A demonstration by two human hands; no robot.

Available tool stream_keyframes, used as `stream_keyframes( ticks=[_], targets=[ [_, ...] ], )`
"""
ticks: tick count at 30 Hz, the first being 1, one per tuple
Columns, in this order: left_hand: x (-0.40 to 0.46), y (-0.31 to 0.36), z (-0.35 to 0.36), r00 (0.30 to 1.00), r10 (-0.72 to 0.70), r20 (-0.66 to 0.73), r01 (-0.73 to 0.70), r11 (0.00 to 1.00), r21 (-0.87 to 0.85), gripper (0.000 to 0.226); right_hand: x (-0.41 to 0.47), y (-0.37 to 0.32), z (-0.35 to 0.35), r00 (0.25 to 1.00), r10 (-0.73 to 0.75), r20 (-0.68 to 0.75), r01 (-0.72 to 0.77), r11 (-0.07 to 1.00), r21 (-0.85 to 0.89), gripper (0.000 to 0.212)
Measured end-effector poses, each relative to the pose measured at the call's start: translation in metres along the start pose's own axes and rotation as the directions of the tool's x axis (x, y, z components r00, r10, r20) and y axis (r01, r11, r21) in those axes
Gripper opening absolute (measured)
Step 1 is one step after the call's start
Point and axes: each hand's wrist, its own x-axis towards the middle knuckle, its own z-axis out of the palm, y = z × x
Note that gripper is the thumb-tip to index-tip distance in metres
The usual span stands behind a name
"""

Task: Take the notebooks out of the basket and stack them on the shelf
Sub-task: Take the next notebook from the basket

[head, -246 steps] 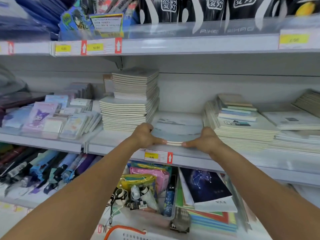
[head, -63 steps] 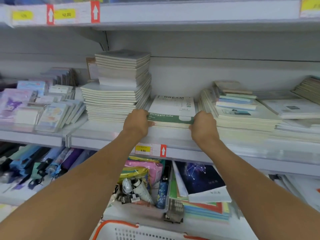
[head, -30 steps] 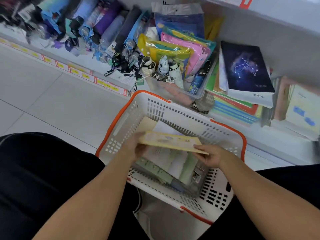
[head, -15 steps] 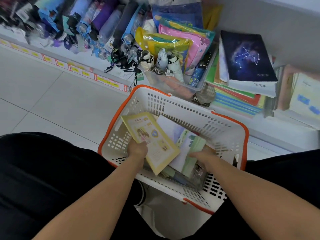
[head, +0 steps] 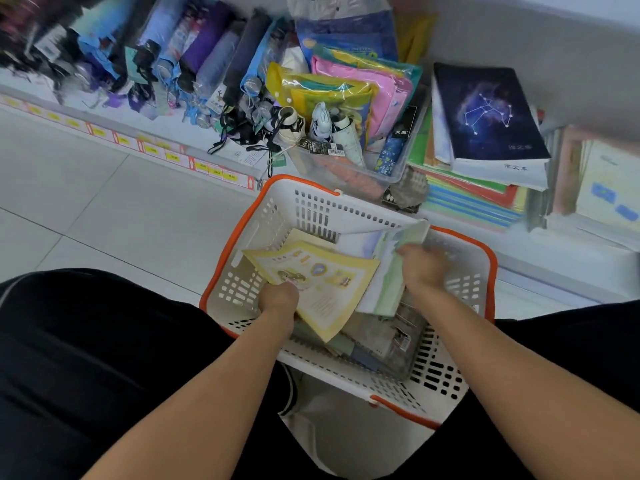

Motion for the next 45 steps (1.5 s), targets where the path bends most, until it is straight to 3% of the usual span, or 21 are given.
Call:
stream_keyframes(
  ticks=[1, 4, 7, 9, 11, 13, 15, 17, 20, 22, 23, 26, 30, 31, 32, 34, 35, 37, 39, 41, 45],
  targets=[
    [0.015, -0.005, 0.003, 1.000, -0.013, 0.018, 0.013, 1.000, 0.003, 0.039, -0.008, -0.019, -0.007, 0.995, -0.093, -0.034, 0.092, 0.995, -0.027, 0.020],
    [-0.001, 0.000, -0.001, 0.999, 0.033, 0.022, -0.034, 0.998, 0.048, 0.040, -0.036, -0.076, -0.032, 0.952, -0.301, 0.055, 0.306, 0.936, -0.176, 0.033],
    [-0.026, 0.001, -0.009, 0.983, 0.175, -0.050, -0.157, 0.955, 0.252, 0.035, -0.051, -0.110, -0.049, 0.936, -0.350, 0.037, 0.350, 0.937, 0.011, 0.018],
    [-0.032, 0.000, -0.008, 0.983, 0.182, -0.010, -0.180, 0.977, 0.117, 0.033, -0.055, -0.113, -0.052, 0.953, -0.293, 0.075, 0.264, 0.927, 0.267, 0.028],
    [-0.036, 0.001, -0.009, 0.990, 0.098, 0.106, -0.074, 0.976, -0.204, 0.032, -0.056, -0.096, -0.042, 0.955, -0.191, 0.227, 0.106, 0.934, 0.340, 0.015],
    [-0.041, 0.003, -0.013, 0.969, 0.057, 0.241, 0.052, 0.905, -0.422, 0.026, -0.061, -0.064, -0.024, 0.901, -0.040, 0.431, -0.080, 0.963, 0.257, 0.013],
    [-0.042, 0.004, -0.016, 0.933, 0.072, 0.353, 0.150, 0.812, -0.564, 0.029, -0.063, -0.027, -0.007, 0.828, 0.122, 0.547, -0.218, 0.969, 0.114, 0.022],
    [-0.046, 0.004, -0.018, 0.907, 0.122, 0.402, 0.196, 0.724, -0.661, 0.038, -0.060, 0.002, 0.003, 0.809, 0.230, 0.541, -0.248, 0.968, -0.040, 0.027],
    [-0.044, -0.001, -0.015, 0.906, 0.132, 0.402, 0.221, 0.661, -0.717, 0.053, -0.056, 0.020, 0.006, 0.798, 0.267, 0.540, -0.214, 0.964, -0.160, 0.025],
    [-0.045, 0.000, -0.015, 0.915, 0.099, 0.391, 0.228, 0.673, -0.704, 0.078, -0.056, 0.021, 0.006, 0.800, 0.257, 0.543, -0.209, 0.966, -0.150, 0.022],
    [-0.049, 0.001, -0.017, 0.922, 0.089, 0.378, 0.206, 0.713, -0.670, 0.079, -0.057, 0.019, 0.004, 0.791, 0.264, 0.552, -0.214, 0.965, -0.154, 0.021],
    [-0.051, 0.002, -0.015, 0.955, 0.106, 0.278, 0.079, 0.810, -0.582, 0.039, -0.055, 0.017, 0.000, 0.790, 0.296, 0.537, -0.214, 0.954, -0.212, 0.026],
    [-0.072, 0.008, -0.025, 0.947, 0.153, 0.282, 0.028, 0.836, -0.548, 0.026, -0.044, -0.003, -0.021, 0.921, 0.094, 0.379, 0.028, 0.951, -0.306, 0.083],
    [-0.081, 0.011, -0.030, 0.930, 0.212, 0.300, -0.024, 0.850, -0.527, 0.024, -0.046, -0.014, -0.029, 0.908, 0.083, 0.410, 0.064, 0.941, -0.332, 0.083],
    [-0.092, 0.015, -0.037, 0.909, 0.273, 0.314, -0.084, 0.859, -0.505, 0.023, -0.052, -0.028, -0.037, 0.858, 0.115, 0.501, 0.065, 0.943, -0.326, 0.066],
    [-0.117, 0.028, -0.053, 0.852, 0.385, 0.354, -0.192, 0.860, -0.474, 0.025, -0.061, -0.050, -0.049, 0.672, 0.183, 0.718, 0.017, 0.965, -0.261, 0.041],
    [-0.128, 0.038, -0.061, 0.813, 0.435, 0.388, -0.229, 0.850, -0.473, 0.026, -0.067, -0.060, -0.054, 0.611, 0.127, 0.781, 0.035, 0.982, -0.187, 0.037],
    [-0.151, 0.066, -0.076, 0.703, 0.542, 0.461, -0.316, 0.818, -0.480, 0.030, -0.079, -0.078, -0.059, 0.591, -0.079, 0.803, 0.080, 0.996, 0.039, 0.028],
    [-0.172, 0.103, -0.087, 0.626, 0.636, 0.452, -0.435, 0.766, -0.474, 0.037, -0.089, -0.098, -0.064, 0.633, -0.354, 0.689, 0.233, 0.935, 0.266, 0.027],
    [-0.194, 0.145, -0.093, 0.575, 0.719, 0.389, -0.538, 0.691, -0.482, 0.037, -0.102, -0.128, -0.072, 0.662, -0.574, 0.482, 0.439, 0.818, 0.371, 0.034],
    [-0.248, 0.220, -0.098, 0.388, 0.841, 0.377, -0.714, 0.533, -0.454, 0.027, -0.114, -0.195, -0.102, 0.661, -0.742, 0.113, 0.626, 0.628, 0.463, 0.042]
  ],
)
